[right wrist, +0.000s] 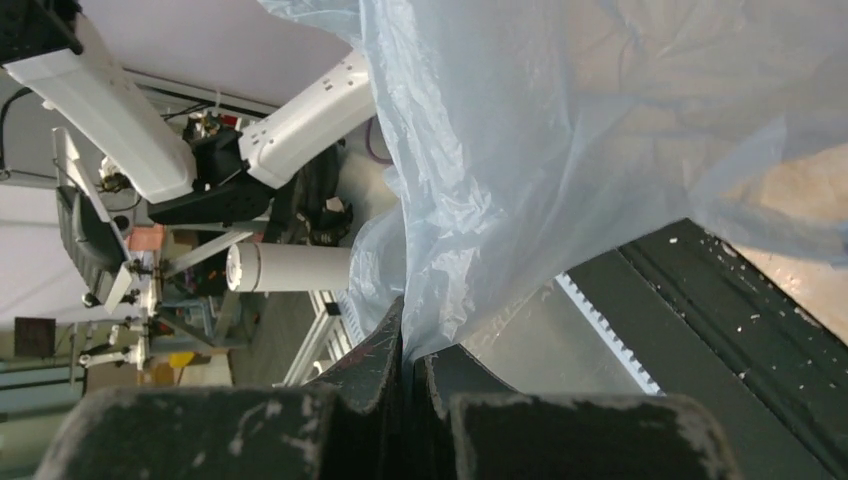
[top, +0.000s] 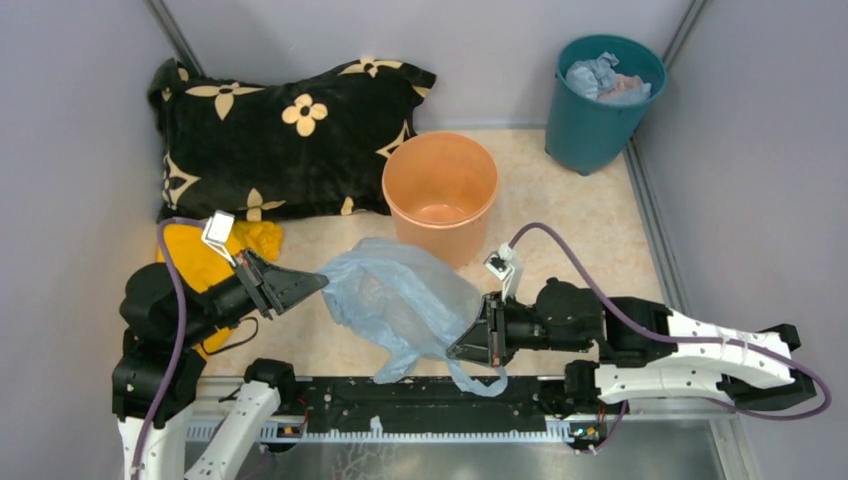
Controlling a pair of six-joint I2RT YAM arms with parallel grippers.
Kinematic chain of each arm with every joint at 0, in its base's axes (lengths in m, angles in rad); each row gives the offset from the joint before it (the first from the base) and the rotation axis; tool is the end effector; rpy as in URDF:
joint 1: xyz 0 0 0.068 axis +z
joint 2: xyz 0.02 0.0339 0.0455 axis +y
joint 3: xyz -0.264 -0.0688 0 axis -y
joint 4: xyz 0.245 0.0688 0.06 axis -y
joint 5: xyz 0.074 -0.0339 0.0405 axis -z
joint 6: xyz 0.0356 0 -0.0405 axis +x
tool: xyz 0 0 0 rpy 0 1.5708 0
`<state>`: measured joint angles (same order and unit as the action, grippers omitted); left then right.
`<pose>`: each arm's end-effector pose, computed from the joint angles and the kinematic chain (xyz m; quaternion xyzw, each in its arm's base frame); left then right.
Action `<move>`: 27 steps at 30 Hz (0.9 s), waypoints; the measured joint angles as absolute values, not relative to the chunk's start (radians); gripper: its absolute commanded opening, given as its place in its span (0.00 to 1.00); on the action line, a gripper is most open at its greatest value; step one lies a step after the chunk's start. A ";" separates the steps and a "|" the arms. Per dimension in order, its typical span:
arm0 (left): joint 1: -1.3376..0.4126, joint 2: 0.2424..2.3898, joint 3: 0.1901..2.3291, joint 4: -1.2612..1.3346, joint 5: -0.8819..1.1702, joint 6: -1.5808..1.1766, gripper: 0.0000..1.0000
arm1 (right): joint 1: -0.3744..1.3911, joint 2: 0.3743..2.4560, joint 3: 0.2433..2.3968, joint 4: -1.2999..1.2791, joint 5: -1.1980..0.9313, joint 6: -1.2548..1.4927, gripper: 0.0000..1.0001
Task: Put the trash bags into the trash bin
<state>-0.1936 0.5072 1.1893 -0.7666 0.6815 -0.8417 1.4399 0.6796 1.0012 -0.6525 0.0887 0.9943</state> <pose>0.0378 -0.0303 0.4342 -0.0066 0.7299 -0.5294 0.4324 0.0203 0.1301 0.3782 -0.1545 0.7987 0.5320 0.2349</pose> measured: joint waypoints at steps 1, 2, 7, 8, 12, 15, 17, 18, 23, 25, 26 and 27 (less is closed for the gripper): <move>-0.194 0.495 1.166 -0.785 0.672 -0.835 0.00 | 1.440 0.683 0.972 -0.636 0.078 1.007 0.00; -0.194 0.479 1.134 -0.813 0.661 -0.828 0.00 | 1.440 0.680 0.949 -0.628 0.072 1.018 0.00; -0.194 0.430 0.999 -0.882 0.618 -0.799 0.00 | 1.440 0.602 0.879 -0.626 0.073 1.075 0.01; -0.194 0.425 0.968 -0.886 0.611 -0.794 0.00 | 1.440 0.574 0.878 -0.638 0.089 1.086 0.01; -0.194 0.416 0.840 -0.877 0.594 -0.787 0.00 | 1.441 0.472 0.882 -0.715 0.213 1.116 0.19; -0.194 0.414 0.730 -0.849 0.584 -0.787 0.00 | 1.442 0.424 0.884 -0.778 0.337 1.141 0.51; -0.194 0.419 0.665 -0.833 0.575 -0.786 0.00 | 1.443 0.410 0.882 -0.810 0.422 1.147 0.72; -0.194 0.423 0.642 -0.824 0.572 -0.787 0.00 | 1.443 0.408 0.876 -0.815 0.459 1.151 0.76; -0.194 0.464 0.584 -0.763 0.564 -0.784 0.00 | 1.443 0.451 0.844 -0.838 0.580 1.111 0.78; -0.194 0.475 0.561 -0.733 0.555 -0.784 0.00 | 1.443 0.514 0.885 -0.863 0.593 1.058 0.78; -0.194 0.479 0.547 -0.717 0.547 -0.785 0.00 | 1.443 0.552 0.926 -0.879 0.592 1.029 0.78; -0.194 0.484 0.535 -0.704 0.540 -0.785 0.00 | 1.443 0.585 0.968 -0.892 0.588 1.006 0.77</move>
